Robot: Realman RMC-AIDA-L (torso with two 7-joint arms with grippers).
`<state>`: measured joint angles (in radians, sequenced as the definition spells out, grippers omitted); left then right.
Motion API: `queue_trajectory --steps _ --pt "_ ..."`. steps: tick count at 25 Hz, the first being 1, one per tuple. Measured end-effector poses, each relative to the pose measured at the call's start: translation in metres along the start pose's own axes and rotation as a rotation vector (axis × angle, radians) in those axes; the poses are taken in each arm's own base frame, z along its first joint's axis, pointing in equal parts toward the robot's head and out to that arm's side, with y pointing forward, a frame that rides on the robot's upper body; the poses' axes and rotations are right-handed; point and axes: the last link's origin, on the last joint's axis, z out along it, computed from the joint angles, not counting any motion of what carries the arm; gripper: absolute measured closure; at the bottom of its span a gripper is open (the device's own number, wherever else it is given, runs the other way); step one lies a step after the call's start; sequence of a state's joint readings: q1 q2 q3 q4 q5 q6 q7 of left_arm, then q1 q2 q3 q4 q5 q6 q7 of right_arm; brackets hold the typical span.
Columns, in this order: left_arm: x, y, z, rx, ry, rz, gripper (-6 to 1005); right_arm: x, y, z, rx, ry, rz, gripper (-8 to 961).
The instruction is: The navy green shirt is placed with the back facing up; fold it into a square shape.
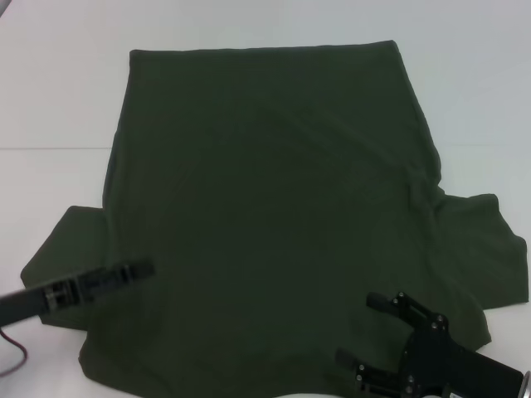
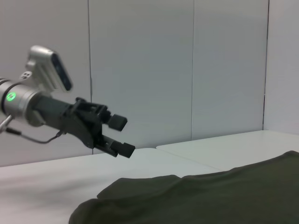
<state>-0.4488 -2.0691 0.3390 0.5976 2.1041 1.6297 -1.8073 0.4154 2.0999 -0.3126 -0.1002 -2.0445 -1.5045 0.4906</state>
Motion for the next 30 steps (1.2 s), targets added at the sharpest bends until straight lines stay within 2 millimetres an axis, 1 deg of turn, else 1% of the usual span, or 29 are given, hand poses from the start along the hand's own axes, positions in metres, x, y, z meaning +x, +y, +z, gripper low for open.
queue_trajectory --steps 3,5,9,10,11,13,17,21,27,30 --pt "0.02 -0.003 -0.006 0.047 -0.046 -0.098 170 -0.001 0.0 -0.001 0.001 -0.004 0.004 12" --pt "0.037 -0.01 -0.012 0.152 -0.097 -0.185 173 -0.001 -0.001 -0.001 0.003 -0.004 0.011 12" --pt "0.058 -0.02 -0.023 0.302 -0.158 -0.254 175 -0.001 -0.001 0.0 0.001 -0.006 0.014 12" --pt "0.067 -0.026 -0.029 0.375 -0.183 -0.274 175 -0.001 -0.001 0.0 -0.001 -0.006 0.014 12" --pt "0.067 -0.026 -0.029 0.375 -0.183 -0.274 175 -0.001 -0.001 0.0 -0.002 -0.006 0.013 12" --pt "0.075 -0.034 -0.033 0.474 -0.211 -0.295 175 -0.001 0.0 0.001 -0.005 -0.005 0.013 12" --pt "0.078 -0.045 -0.032 0.58 -0.233 -0.312 175 -0.002 -0.001 0.001 -0.008 -0.006 0.011 12" --pt "0.076 -0.052 -0.025 0.649 -0.276 -0.302 174 -0.002 -0.001 0.001 -0.01 -0.005 0.011 12" --pt "0.074 -0.057 -0.021 0.676 -0.278 -0.296 174 -0.002 0.0 0.001 -0.012 -0.005 0.01 12" --pt "0.071 -0.06 -0.02 0.682 -0.275 -0.306 174 -0.002 0.0 0.001 -0.012 -0.005 0.011 11"
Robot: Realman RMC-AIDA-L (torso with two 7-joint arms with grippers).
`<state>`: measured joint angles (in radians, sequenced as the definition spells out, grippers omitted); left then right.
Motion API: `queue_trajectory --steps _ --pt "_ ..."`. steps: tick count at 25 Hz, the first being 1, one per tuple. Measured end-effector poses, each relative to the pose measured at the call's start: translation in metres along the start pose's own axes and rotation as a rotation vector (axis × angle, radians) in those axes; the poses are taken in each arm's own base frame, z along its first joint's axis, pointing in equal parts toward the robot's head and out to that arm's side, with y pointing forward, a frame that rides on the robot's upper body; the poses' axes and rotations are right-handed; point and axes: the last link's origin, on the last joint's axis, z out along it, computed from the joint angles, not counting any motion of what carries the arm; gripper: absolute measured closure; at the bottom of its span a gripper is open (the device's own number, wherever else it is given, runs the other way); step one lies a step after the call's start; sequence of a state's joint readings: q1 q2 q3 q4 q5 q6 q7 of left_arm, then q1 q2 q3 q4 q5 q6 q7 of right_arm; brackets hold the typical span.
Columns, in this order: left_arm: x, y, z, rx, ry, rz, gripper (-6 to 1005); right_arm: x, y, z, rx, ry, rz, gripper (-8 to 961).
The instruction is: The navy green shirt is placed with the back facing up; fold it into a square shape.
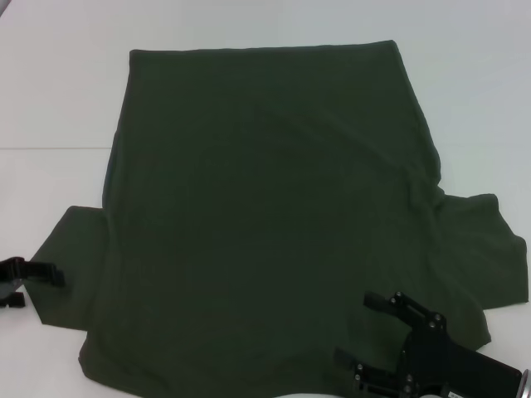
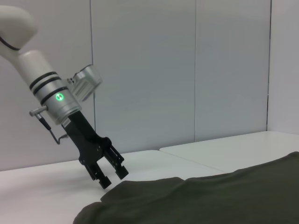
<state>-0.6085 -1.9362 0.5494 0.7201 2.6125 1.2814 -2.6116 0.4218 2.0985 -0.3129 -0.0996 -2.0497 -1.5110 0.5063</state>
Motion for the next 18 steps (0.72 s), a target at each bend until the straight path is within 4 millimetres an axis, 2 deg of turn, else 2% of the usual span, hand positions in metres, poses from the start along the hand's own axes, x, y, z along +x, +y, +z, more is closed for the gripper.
queue_trajectory --steps 18 --pt "-0.0016 -0.003 0.0068 0.009 0.014 -0.011 175 -0.0003 -0.0003 0.0005 -0.001 -0.001 -0.001 11"
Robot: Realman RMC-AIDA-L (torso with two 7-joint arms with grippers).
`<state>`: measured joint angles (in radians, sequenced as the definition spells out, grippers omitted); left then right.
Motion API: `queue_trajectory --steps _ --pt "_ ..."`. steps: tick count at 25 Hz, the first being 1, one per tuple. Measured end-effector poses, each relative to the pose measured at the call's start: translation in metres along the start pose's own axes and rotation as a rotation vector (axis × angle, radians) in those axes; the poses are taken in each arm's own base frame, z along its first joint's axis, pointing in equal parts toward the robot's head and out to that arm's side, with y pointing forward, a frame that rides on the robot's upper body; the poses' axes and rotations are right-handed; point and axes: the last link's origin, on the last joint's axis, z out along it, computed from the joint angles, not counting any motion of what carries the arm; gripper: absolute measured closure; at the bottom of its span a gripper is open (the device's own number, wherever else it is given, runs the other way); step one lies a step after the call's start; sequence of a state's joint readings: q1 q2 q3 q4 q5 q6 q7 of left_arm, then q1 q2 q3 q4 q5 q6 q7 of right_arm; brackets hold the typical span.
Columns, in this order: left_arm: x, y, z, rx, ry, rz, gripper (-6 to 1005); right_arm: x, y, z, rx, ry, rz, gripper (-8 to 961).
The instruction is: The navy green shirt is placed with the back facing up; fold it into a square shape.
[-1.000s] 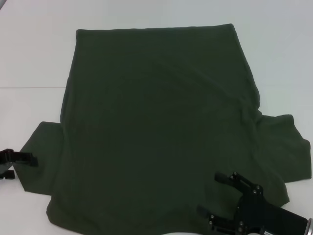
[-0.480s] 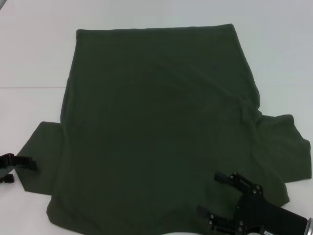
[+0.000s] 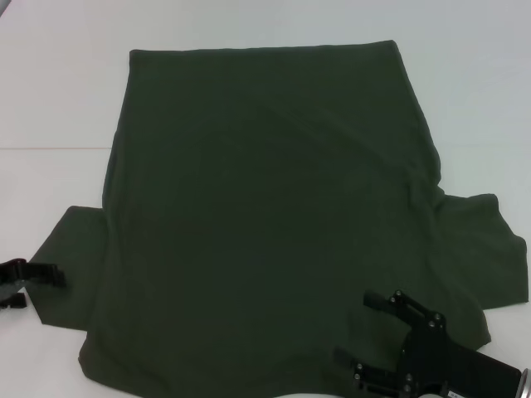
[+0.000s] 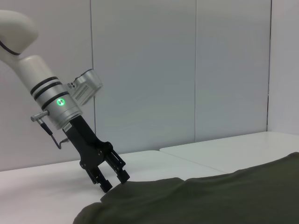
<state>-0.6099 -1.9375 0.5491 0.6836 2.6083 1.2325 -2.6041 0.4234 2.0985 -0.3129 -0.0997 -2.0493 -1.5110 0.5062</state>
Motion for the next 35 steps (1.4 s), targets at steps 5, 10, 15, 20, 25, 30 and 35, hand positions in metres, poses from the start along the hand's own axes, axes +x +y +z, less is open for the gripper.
queue_trajectory --steps 5,10,15,20,25,30,35 --pt "0.0 0.0 0.001 0.0 -0.001 0.0 174 0.0 0.0 0.0 0.0 0.0 0.0 11" --pt "-0.001 0.0 0.001 -0.003 0.0 -0.003 174 0.0 0.0 0.001 -0.001 -0.001 0.0 11" --pt "-0.002 0.002 0.003 -0.012 -0.005 -0.004 175 0.0 0.0 0.001 -0.002 -0.001 0.0 11" --pt "-0.003 0.005 0.005 -0.026 -0.009 -0.004 175 0.0 0.0 0.001 -0.002 -0.002 0.0 11" --pt "-0.003 0.007 0.007 -0.037 -0.008 -0.005 174 0.0 0.0 0.001 -0.002 -0.001 0.0 12" --pt "-0.004 0.012 0.009 -0.046 -0.012 0.002 175 0.0 0.0 0.001 -0.001 -0.001 0.0 12" --pt "-0.002 0.015 0.01 -0.051 -0.01 0.011 175 0.0 0.0 0.001 -0.001 -0.001 0.0 12"
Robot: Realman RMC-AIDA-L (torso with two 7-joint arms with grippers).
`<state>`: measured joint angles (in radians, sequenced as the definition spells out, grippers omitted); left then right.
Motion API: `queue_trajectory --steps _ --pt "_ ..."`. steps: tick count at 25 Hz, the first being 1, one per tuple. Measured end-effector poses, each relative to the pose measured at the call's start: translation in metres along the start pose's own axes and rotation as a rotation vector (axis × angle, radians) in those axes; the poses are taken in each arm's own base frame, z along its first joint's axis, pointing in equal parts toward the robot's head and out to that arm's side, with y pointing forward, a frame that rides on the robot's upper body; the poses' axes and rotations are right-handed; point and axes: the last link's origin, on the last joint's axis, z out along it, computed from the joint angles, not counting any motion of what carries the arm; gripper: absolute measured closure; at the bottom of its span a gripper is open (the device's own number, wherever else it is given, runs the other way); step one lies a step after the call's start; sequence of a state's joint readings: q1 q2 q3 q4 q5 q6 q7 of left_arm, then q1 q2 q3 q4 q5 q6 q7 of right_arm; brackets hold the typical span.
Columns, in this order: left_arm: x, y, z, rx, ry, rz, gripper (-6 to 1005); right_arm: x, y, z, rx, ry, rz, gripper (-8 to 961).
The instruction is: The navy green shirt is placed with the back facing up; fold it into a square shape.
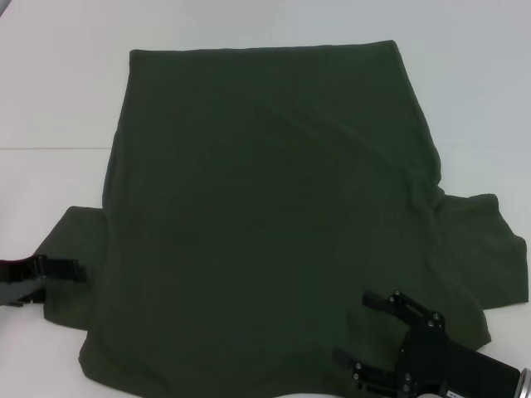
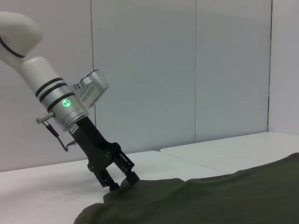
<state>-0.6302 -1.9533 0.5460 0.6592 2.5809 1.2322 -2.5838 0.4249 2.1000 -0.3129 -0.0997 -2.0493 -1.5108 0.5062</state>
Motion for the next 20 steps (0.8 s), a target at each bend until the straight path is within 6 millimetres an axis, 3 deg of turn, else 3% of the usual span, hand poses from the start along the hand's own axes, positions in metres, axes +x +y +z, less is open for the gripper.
queue_trajectory --steps 20 --pt "0.0023 0.0017 0.0002 0.021 -0.015 0.039 191 0.0 0.0001 0.0001 0.0 0.0 0.0 12"
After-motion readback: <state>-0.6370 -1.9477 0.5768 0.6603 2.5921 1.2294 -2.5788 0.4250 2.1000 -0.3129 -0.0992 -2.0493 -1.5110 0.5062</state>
